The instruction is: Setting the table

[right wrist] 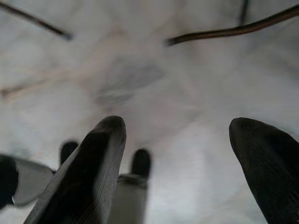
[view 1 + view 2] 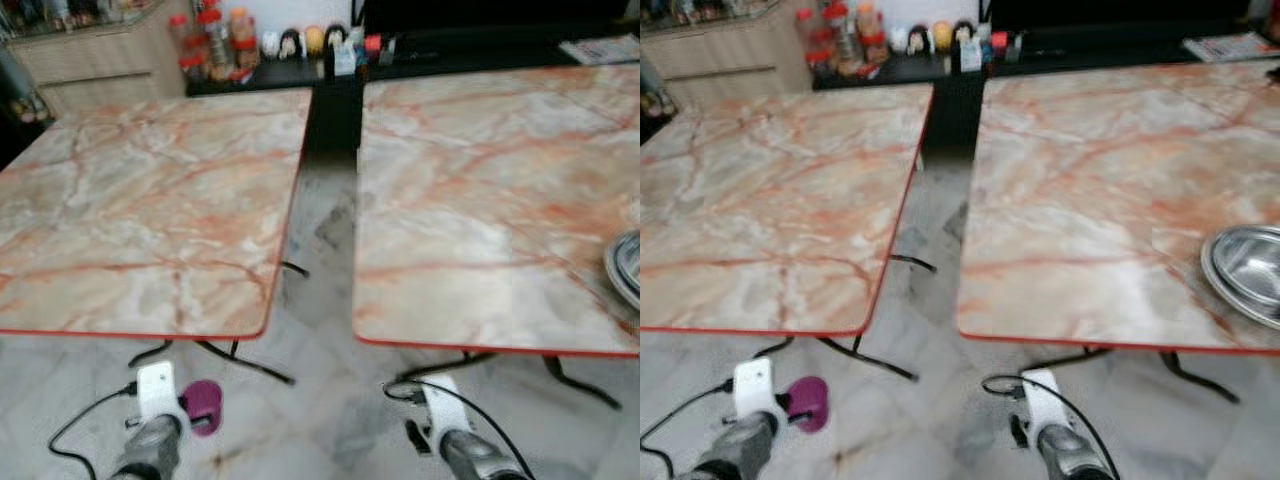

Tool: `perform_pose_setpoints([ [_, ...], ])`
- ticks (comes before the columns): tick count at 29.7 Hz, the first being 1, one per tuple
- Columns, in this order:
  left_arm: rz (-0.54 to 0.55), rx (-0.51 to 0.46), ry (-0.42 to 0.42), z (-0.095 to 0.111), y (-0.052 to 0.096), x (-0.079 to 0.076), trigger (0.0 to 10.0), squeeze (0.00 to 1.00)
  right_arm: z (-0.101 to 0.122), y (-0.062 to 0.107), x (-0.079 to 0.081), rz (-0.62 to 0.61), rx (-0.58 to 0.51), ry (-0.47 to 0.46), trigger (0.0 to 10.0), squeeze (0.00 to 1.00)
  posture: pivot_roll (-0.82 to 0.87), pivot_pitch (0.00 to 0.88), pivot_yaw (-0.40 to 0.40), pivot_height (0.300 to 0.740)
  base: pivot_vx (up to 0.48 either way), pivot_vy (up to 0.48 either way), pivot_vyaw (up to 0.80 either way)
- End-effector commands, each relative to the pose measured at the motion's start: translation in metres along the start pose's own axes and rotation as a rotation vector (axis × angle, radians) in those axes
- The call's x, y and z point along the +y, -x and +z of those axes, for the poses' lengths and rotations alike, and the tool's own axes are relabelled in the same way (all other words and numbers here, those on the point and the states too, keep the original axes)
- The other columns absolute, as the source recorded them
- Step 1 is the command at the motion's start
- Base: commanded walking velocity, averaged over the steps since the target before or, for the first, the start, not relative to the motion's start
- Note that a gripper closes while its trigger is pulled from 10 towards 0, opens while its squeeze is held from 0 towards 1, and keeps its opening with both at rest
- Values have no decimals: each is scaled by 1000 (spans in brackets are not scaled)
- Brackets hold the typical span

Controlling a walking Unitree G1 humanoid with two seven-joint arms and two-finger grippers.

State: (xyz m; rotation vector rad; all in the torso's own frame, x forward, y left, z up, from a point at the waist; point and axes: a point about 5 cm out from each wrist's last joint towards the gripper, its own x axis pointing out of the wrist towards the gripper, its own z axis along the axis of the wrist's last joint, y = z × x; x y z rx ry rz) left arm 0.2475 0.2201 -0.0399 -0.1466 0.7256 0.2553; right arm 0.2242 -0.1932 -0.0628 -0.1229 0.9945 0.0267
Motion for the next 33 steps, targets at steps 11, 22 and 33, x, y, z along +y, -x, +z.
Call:
perform_pose_setpoints([
  [11, 30, -2, -22, 1, 1, 14, 10000, 0, 2, -1, 14, 23, 2, -9, 10000, 0, -64, 57, 112, 740, 0, -418, 0],
  [22, 30, -3, -24, 1, 1, 12, 10000, 0, 0, -1, 14, 28, 20, -4, 10000, 0, -63, 60, 113, 740, 0, -475, -190],
  [33, 31, 1, -23, 1, 1, 15, 10000, 0, 1, -1, 14, 26, 14, -5, 10000, 0, -63, 59, 113, 740, 0, -454, 0],
])
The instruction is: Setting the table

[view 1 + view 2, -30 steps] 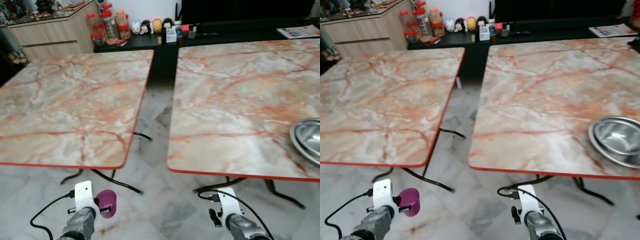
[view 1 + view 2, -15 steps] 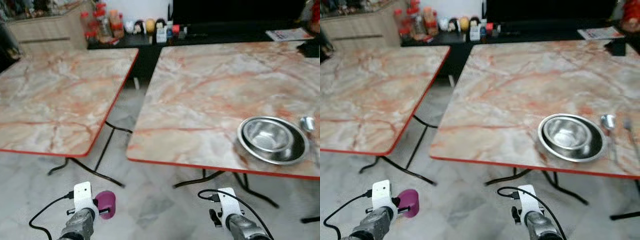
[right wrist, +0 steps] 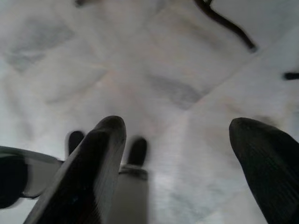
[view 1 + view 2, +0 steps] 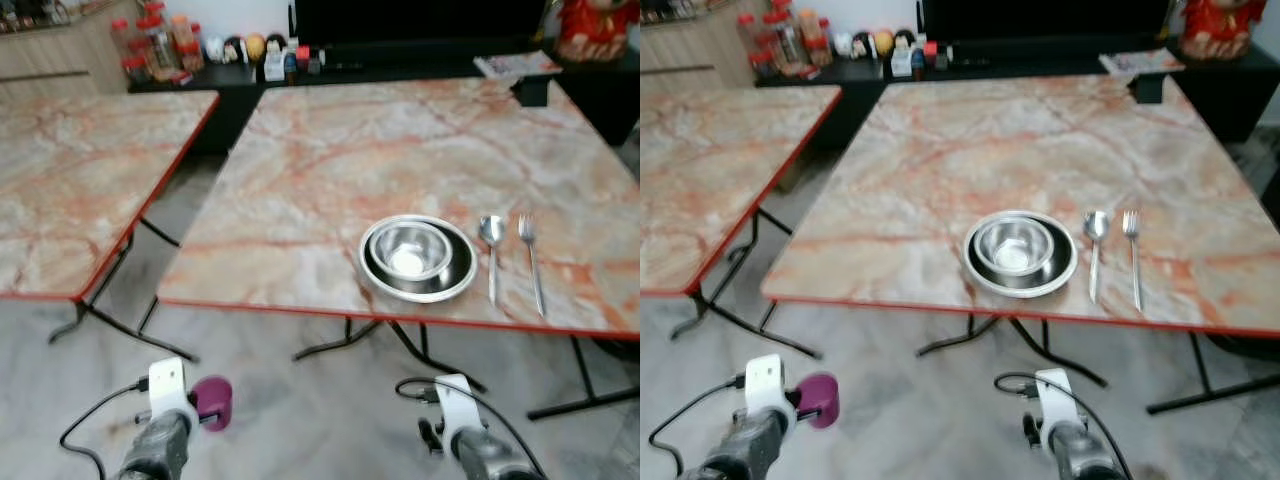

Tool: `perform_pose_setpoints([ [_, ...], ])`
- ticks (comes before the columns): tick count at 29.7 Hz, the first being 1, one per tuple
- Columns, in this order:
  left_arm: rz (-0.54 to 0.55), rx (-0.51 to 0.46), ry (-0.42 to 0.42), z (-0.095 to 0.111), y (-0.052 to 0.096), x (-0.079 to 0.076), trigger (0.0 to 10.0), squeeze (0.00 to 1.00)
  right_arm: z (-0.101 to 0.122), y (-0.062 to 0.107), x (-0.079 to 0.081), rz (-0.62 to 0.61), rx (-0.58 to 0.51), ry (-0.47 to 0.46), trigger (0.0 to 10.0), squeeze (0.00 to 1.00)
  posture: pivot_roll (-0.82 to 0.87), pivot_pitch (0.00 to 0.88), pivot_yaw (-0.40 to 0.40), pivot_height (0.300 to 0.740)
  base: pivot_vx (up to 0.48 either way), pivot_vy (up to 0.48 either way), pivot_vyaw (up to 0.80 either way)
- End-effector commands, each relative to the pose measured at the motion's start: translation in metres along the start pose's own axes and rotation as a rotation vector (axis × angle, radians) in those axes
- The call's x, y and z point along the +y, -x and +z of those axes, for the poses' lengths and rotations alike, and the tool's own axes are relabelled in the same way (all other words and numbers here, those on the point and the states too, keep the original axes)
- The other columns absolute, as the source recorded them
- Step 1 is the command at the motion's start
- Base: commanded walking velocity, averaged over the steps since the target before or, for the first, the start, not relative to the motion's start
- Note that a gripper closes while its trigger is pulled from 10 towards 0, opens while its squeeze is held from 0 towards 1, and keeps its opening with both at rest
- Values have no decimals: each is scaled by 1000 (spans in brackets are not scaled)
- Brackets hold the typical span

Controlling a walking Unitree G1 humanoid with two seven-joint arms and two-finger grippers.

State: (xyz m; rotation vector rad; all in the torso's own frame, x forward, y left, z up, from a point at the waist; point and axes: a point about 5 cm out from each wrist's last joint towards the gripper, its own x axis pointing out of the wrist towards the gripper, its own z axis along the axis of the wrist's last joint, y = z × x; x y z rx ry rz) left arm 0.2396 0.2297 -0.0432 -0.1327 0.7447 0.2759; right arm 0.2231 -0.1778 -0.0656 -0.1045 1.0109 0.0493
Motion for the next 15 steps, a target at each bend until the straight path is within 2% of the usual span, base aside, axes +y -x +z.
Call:
perform_pose_setpoints([
  [1, 6, -15, -16, 6, -1, 4, 10000, 0, 1, 0, -1, -3, 0, 0, 10000, 0, -66, 62, 111, 740, 0, -420, 0],
  [15, 4, -8, -16, 6, 0, 8, 10000, 0, 2, 0, -2, -1, 7, 7, 10000, 0, -67, 61, 107, 740, 0, -22, 0],
])
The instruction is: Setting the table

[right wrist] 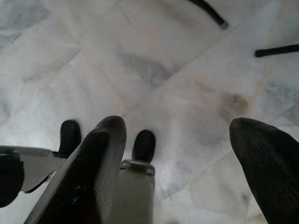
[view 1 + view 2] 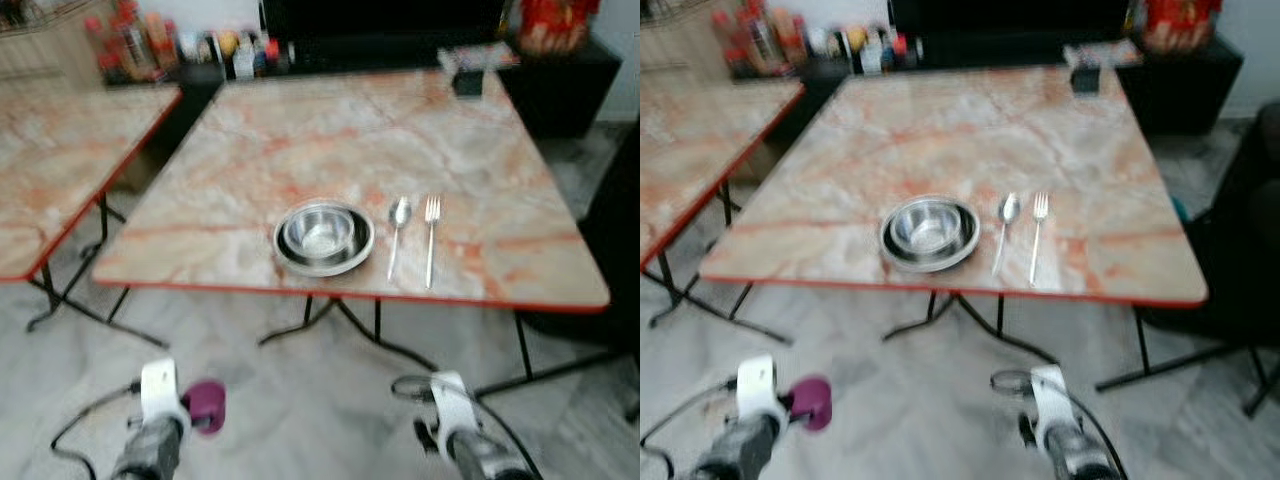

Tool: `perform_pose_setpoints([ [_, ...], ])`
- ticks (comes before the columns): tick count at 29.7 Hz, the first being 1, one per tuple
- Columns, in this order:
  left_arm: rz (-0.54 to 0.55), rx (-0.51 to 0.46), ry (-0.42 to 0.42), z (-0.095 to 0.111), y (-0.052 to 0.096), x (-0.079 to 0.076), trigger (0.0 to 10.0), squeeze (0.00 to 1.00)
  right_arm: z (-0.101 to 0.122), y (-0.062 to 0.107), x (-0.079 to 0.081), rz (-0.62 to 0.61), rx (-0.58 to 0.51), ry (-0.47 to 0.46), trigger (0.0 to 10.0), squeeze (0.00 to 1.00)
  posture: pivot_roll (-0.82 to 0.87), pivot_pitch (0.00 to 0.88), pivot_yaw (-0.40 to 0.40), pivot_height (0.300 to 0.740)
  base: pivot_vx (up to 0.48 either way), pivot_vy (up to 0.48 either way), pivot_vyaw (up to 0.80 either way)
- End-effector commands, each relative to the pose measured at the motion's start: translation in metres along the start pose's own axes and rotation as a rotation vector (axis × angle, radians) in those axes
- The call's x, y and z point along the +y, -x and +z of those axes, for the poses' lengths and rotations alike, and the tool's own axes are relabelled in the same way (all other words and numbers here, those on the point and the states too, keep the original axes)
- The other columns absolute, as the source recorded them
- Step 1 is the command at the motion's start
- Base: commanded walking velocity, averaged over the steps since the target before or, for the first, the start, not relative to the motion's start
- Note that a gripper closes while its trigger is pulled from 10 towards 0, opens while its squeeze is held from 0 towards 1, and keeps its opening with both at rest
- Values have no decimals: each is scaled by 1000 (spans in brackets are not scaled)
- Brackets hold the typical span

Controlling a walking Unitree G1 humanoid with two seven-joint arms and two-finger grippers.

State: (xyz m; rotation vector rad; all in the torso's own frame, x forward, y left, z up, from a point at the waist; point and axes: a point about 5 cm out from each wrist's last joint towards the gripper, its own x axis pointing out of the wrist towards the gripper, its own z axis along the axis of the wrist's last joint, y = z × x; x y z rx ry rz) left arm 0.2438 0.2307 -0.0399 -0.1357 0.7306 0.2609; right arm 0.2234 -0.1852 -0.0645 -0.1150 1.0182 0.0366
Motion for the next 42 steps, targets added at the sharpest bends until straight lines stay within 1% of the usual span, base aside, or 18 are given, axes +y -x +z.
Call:
perform_pose_setpoints([
  [1, 18, 7, -14, -1, 1, 7, 10000, 0, 2, 0, 5, 14, -2, 4, 10000, 0, -67, 61, 107, 740, 0, 0, 0],
  [7, 17, 12, -8, -7, 1, 2, 10000, 0, 3, 0, 5, 16, -4, 5, 10000, 0, -65, 60, 104, 740, 0, 0, 0],
  [14, 33, -7, -1, -5, 2, 3, 10000, 0, 2, 0, 5, 17, -3, 6, 10000, 0, -67, 60, 103, 740, 0, 0, 0],
  [16, 90, -91, 22, 15, 0, 18, 10000, 0, 3, 0, 5, 22, -1, 13, 10000, 0, -53, 65, 100, 740, 0, 0, 0],
  [19, 143, -148, 30, 28, 1, 28, 10000, 0, 3, 0, 5, 27, 1, 20, 10000, 0, -48, 65, 99, 740, 0, 0, 0],
  [23, 167, -186, 38, 35, 2, 32, 10000, 0, 3, 0, 5, 28, 2, 22, 10000, 0, -47, 65, 101, 740, 0, 0, 0],
  [25, 169, -202, 32, 38, 2, 31, 10000, 0, 2, 0, 6, 30, 2, 22, 10000, 0, -49, 65, 103, 740, 0, 0, 0],
  [27, 177, -258, 20, 48, 2, 29, 10000, 0, 2, 0, 6, 30, 3, 21, 10000, 0, -53, 64, 104, 740, 0, 0, 0],
  [28, 177, -258, 20, 48, 2, 29, 10000, 0, 2, 0, 6, 30, 3, 21, 10000, 0, -53, 64, 104, 740, 0, 0, 0],
  [30, 210, -367, 21, 70, 5, 29, 10000, 0, 2, 0, 6, 29, 3, 19, 10000, 0, -53, 63, 105, 740, 0, 0, 0],
  [33, 268, -495, 9, 98, 11, 33, 10000, 0, 2, 0, 5, 29, 5, 26, 10000, 0, -53, 63, 105, 740, 0, 0, 0],
  [34, 268, -495, 9, 98, 11, 33, 10000, 0, 2, 0, 5, 29, 5, 26, 10000, 0, -53, 63, 105, 740, 0, 0, 0],
  [35, 286, -559, 4, 112, 15, 34, 10000, 0, 2, 0, 5, 31, 6, 28, 10000, 0, -53, 63, 105, 740, 0, 0, 0],
  [37, 296, -610, 7, 123, 19, 34, 10000, 0, 2, 0, 5, 32, 6, 29, 10000, 0, -53, 63, 105, 740, 0, 0, 0],
  [38, 301, -643, 5, 130, 21, 34, 10000, 0, 1, 0, 6, 32, 6, 30, 10000, 0, -47, 56, 104, 740, 0, 0, 0],
  [39, 308, -697, -3, 144, 26, 32, 10000, 0, 1, 0, 6, 33, 7, 31, 10000, 0, -47, 56, 104, 740, 0, 0, 0],
  [40, 311, -711, -5, 147, 27, 32, 10000, 0, 1, 0, 6, 33, 7, 31, 10000, 0, -47, 56, 104, 740, 0, 0, 0],
  [42, 300, -792, 16, 170, 36, 25, 10000, 0, 1, 0, 6, 33, 6, 32, 10000, 0, -51, 49, 105, 740, 0, 0, 0],
])
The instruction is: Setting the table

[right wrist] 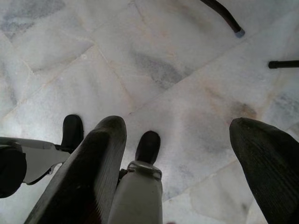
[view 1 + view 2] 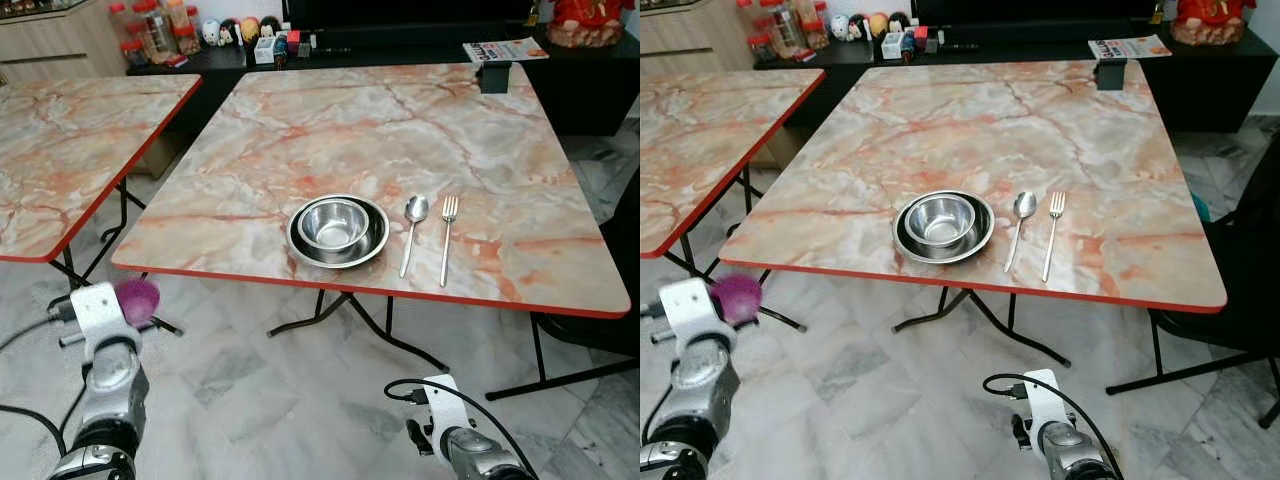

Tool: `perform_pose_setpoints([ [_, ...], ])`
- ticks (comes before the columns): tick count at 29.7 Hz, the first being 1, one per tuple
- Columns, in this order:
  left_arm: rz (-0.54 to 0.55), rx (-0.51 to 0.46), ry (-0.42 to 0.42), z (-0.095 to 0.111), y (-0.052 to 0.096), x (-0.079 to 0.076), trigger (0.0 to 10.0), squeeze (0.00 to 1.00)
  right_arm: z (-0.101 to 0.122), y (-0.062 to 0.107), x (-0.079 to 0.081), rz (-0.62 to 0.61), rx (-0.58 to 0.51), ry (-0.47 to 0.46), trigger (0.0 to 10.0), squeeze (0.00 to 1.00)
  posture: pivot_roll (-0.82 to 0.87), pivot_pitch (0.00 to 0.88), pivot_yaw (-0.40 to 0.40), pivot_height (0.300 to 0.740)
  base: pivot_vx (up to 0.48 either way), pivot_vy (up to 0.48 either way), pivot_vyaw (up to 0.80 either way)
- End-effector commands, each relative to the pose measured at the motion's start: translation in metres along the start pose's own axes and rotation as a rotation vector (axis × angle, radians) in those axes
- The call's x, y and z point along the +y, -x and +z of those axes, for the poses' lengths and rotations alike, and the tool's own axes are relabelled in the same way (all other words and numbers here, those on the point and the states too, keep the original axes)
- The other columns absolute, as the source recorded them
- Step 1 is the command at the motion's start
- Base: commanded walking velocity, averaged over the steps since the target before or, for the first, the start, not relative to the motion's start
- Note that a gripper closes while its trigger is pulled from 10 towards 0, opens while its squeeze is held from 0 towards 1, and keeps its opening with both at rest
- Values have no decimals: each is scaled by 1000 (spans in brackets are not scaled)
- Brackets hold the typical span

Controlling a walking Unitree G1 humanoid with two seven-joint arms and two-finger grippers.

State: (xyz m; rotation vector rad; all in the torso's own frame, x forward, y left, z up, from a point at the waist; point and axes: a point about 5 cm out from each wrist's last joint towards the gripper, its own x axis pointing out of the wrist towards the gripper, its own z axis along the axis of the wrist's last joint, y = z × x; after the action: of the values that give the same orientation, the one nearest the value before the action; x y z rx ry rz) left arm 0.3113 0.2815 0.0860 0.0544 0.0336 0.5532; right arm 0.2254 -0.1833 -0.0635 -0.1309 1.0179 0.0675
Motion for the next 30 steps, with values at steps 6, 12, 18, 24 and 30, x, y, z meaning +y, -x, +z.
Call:
perform_pose_setpoints([
  [6, -172, -202, 107, 74, -17, -37, 10000, 0, -2, 0, 3, 14, 8, 6, 10000, 0, -54, 40, 103, 740, 0, 0, 0],
  [12, -355, -188, 207, 103, -18, -76, 10000, 0, -2, 0, 3, 14, 3, 1, 10000, 0, -57, 31, 102, 740, 0, 0, 0],
  [18, -512, 9, 177, 95, -14, -118, 10000, 0, -1, 0, 3, 14, -7, -7, 10000, 0, -55, 26, 100, 740, 0, 0, 0],
  [24, -562, 87, 288, 99, -11, -133, 10000, 0, -2, 0, 3, 19, -5, -1, 10000, 0, -65, 12, 102, 740, 0, 0, 0],
  [30, -590, 141, 322, 103, -10, -142, 10000, 0, -1, 0, 3, 23, -7, -2, 10000, 0, -56, 32, 98, 740, 0, 0, 0],
])
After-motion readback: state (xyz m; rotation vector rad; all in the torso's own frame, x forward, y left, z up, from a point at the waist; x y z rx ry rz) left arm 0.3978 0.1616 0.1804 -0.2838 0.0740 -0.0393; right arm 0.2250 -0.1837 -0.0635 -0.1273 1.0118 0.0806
